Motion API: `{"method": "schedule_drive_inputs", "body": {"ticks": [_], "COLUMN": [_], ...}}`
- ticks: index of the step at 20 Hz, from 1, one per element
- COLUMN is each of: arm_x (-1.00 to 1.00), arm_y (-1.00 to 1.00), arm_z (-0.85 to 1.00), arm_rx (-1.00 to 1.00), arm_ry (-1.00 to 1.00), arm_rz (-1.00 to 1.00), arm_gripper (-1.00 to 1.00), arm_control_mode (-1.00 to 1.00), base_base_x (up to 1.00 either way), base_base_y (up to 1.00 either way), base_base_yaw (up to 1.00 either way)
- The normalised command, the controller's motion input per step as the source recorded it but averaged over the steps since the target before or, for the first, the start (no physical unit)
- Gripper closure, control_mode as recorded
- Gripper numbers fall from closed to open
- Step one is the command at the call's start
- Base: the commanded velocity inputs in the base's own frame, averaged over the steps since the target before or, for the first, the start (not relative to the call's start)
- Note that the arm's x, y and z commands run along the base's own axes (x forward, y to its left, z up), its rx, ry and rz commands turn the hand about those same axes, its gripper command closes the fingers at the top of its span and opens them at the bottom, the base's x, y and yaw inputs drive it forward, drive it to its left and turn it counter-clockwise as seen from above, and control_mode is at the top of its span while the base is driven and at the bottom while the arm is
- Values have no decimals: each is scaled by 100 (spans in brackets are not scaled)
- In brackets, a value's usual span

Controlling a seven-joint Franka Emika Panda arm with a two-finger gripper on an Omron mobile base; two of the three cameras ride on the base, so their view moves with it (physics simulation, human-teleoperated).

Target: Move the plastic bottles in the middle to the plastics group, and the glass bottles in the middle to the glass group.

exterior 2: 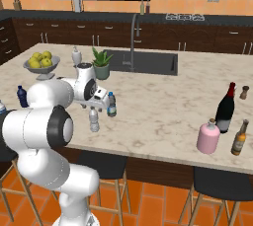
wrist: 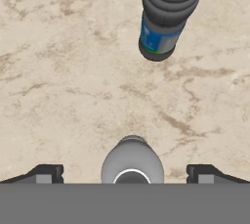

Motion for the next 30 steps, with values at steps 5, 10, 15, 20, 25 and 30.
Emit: {"method": "schedule_drive_inputs", "body": {"ticks": [5, 10, 15, 20, 25, 30], "arm_x": [0, 0, 0, 0, 4, 5], "arm_y": [0, 0, 1, 35, 98, 100], "arm_z": [0, 0, 5, 44, 20, 7], "arm_rx": [0, 0, 0, 0, 0, 0], "arm_ry": [0, 0, 0, -6, 0, 0], "arm_rz": [0, 0, 0, 0, 2, 3], "arm_gripper": [100, 100, 100, 100, 100, 100], "arm_control_mode": [-100, -100, -100, -100, -100, -100], "base_base_x": [0, 0, 0, 0, 0, 0], "base_base_y": [0, 0, 0, 0, 0, 0], "base_base_yaw": [0, 0, 0, 0, 0, 0]}}
